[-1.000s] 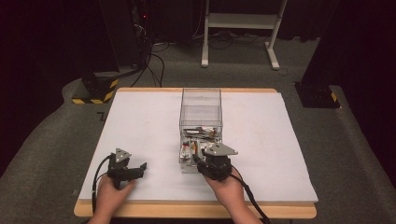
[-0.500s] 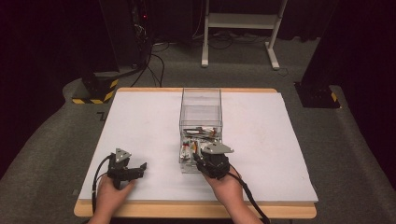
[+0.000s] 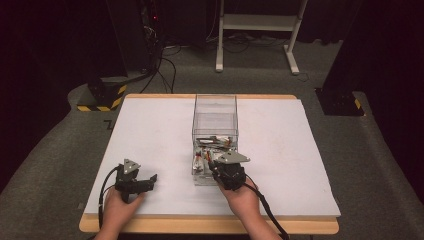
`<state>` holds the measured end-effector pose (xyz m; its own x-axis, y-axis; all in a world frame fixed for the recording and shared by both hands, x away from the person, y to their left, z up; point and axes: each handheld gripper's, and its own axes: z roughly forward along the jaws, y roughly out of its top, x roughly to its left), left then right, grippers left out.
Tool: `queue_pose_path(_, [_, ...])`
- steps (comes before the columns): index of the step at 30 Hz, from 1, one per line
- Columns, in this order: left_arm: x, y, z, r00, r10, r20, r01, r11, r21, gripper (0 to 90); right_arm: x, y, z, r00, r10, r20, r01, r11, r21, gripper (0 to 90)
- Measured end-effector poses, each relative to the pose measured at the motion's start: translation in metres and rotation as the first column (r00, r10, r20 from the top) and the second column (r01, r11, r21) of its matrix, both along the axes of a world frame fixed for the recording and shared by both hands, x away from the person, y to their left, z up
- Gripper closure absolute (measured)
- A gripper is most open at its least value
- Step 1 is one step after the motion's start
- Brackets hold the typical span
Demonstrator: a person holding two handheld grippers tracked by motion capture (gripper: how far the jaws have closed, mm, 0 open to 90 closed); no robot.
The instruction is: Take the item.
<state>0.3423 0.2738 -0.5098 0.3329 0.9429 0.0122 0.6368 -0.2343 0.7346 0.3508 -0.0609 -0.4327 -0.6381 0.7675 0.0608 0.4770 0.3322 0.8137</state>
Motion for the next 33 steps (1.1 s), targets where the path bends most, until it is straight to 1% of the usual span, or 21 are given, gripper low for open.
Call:
queue_pose_path(4, [0.0, 0.0, 0.0, 1.0, 0.0, 0.0, 0.0, 1.0, 0.0, 13.7, -0.001, -0.004, 0.0, 0.9999, -0.005, 0.016, 0.005, 1.0, 0.025, 85.5])
queue_pose_path(8, [0.0, 0.0, 0.0, 1.0, 0.0, 0.0, 0.0, 1.0, -0.001, 13.8, -0.001, -0.005, 0.002, 0.9993, -0.015, 0.034, 0.014, 0.999, 0.038, 86.0])
queue_pose_path(10, [0.0, 0.0, 0.0, 1.0, 0.0, 0.0, 0.0, 1.0, -0.001, 13.8, 0.001, -0.007, 0.002, 0.9989, -0.014, 0.045, 0.012, 0.999, 0.035, 86.1])
queue_pose_path(13, [0.0, 0.0, 0.0, 1.0, 0.003, 0.002, -0.003, 1.0, -0.004, 13.8, 0.001, -0.008, 0.003, 0.9988, -0.014, 0.048, 0.012, 0.999, 0.041, 86.3])
queue_pose_path(20, [0.0, 0.0, 0.0, 1.0, 0.003, 0.002, -0.003, 1.0, -0.004, 13.7, -0.003, -0.012, 0.004, 0.9967, -0.017, 0.08, 0.012, 0.998, 0.056, 86.6])
queue_pose_path(23, [0.0, 0.0, 0.0, 1.0, 0.003, 0.002, -0.003, 1.0, -0.003, 13.8, -0.002, -0.013, 0.005, 0.9965, -0.013, 0.083, 0.008, 0.998, 0.062, 86.6])
queue_pose_path(29, [0.0, 0.0, 0.0, 1.0, 0.002, 0.002, -0.002, 1.0, -0.003, 13.7, -0.003, -0.021, 0.008, 0.9936, -0.022, 0.111, 0.013, 0.997, 0.082, 86.7])
queue_pose_path(33, [0.0, 0.0, 0.0, 1.0, 0.002, 0.002, -0.002, 1.0, -0.003, 13.8, -0.004, -0.023, 0.009, 0.9928, -0.028, 0.117, 0.017, 0.996, 0.09, 86.7])
